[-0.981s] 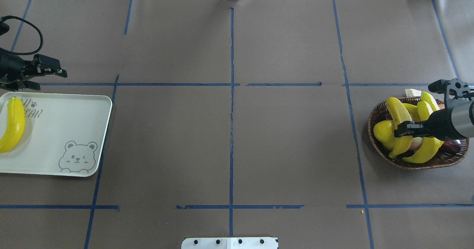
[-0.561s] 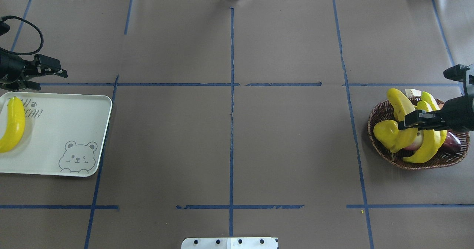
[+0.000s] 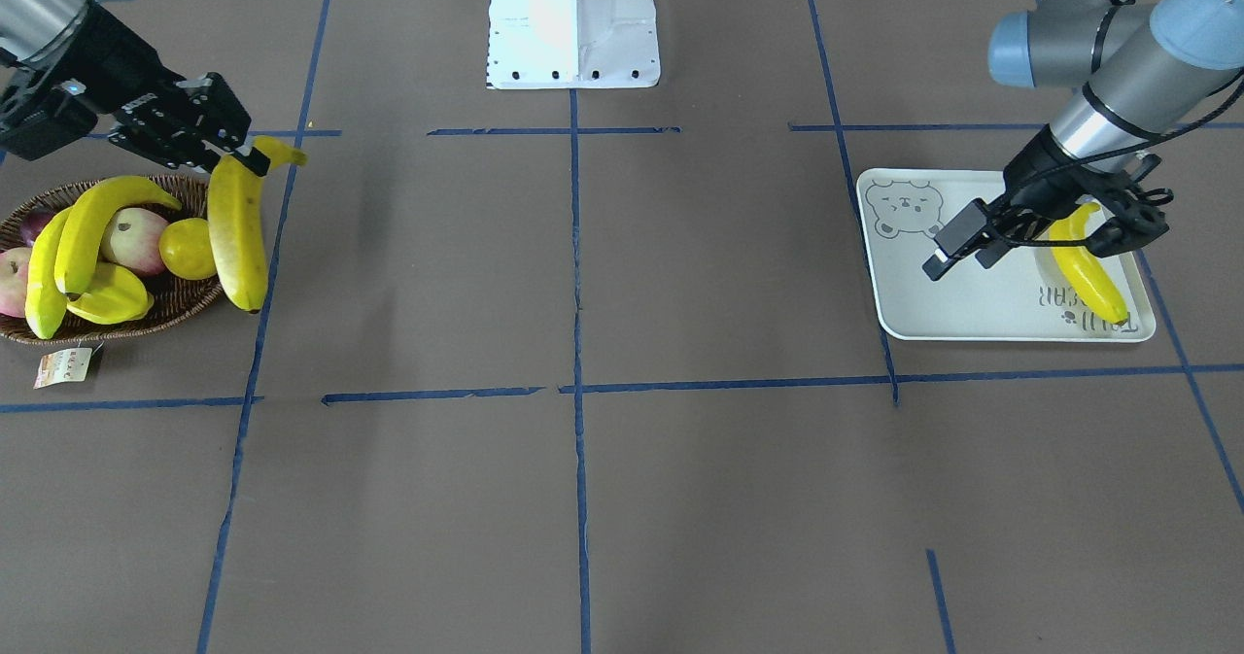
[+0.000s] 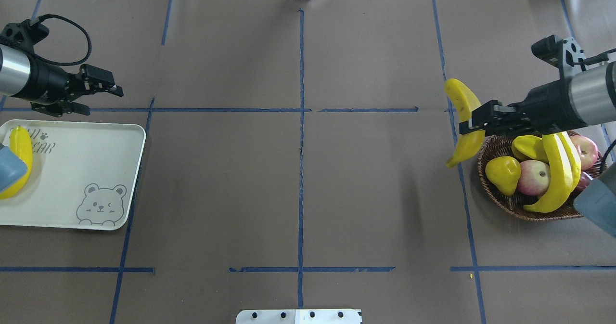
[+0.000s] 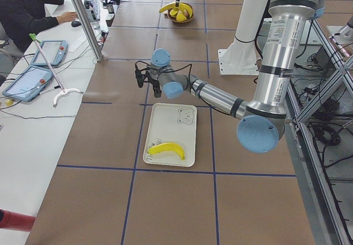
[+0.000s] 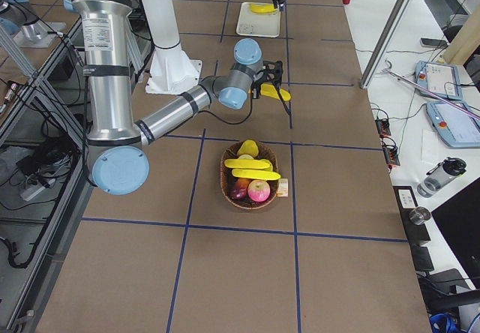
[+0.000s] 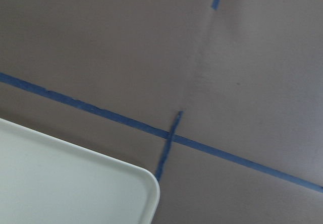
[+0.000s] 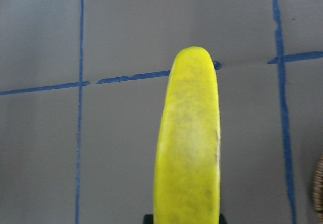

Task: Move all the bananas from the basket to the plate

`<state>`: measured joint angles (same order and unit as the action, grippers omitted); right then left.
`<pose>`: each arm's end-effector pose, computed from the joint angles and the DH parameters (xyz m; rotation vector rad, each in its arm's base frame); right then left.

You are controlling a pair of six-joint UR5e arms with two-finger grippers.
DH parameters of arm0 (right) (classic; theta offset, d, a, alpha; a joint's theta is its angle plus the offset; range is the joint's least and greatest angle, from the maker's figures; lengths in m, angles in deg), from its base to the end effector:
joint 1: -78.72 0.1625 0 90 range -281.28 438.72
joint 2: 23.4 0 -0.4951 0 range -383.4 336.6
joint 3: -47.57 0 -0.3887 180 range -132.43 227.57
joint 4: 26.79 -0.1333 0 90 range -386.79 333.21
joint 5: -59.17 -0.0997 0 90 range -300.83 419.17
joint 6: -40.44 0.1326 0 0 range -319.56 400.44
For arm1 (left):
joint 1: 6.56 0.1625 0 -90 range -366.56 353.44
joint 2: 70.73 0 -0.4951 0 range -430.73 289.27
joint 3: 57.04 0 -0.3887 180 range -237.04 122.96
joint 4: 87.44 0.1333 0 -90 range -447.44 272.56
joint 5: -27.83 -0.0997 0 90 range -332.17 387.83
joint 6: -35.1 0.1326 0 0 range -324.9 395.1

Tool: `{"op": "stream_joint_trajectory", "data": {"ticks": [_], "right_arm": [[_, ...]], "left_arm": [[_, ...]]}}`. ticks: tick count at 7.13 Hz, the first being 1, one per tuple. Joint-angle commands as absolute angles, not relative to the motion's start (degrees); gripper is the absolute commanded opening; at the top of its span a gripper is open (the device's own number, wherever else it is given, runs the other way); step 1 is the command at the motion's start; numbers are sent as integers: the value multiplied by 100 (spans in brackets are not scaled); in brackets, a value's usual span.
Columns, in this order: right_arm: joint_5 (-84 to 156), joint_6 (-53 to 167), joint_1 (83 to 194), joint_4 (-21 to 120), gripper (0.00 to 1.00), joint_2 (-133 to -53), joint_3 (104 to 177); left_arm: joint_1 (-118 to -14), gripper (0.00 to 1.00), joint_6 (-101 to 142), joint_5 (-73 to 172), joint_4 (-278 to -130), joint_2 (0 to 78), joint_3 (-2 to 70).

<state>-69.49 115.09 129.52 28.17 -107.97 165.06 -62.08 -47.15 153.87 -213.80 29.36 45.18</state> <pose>-0.2810 -0.4244 0.3906 0.1239 -1.2685 0.1329 0.2883 -0.5175 0.4730 0.0314 1.1461 -0.4198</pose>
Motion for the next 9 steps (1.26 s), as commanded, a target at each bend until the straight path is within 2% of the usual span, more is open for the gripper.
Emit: {"op": "stream_joint_trajectory", "data": {"ticks": [1,2,5,9], "right_arm": [[-6040,12618,12113,2727,0,-10242,16552],[-5401,12927,11648,2639,0,-9910,16561],[-3447,13132,9994,2647,1,-9303,16553],[-3391,13071,9762,2656,1,-9046,16508]], "left_arm": [[-5686,100,-5974,15369,-22220,3236,4544],[-5631,100,-6765,15369,-22670,3515,4501],[-5298,99,-7633,15326,-22710,4263,4430],[-4551,99,-7695,14974,-22631,4853,4438]]}}
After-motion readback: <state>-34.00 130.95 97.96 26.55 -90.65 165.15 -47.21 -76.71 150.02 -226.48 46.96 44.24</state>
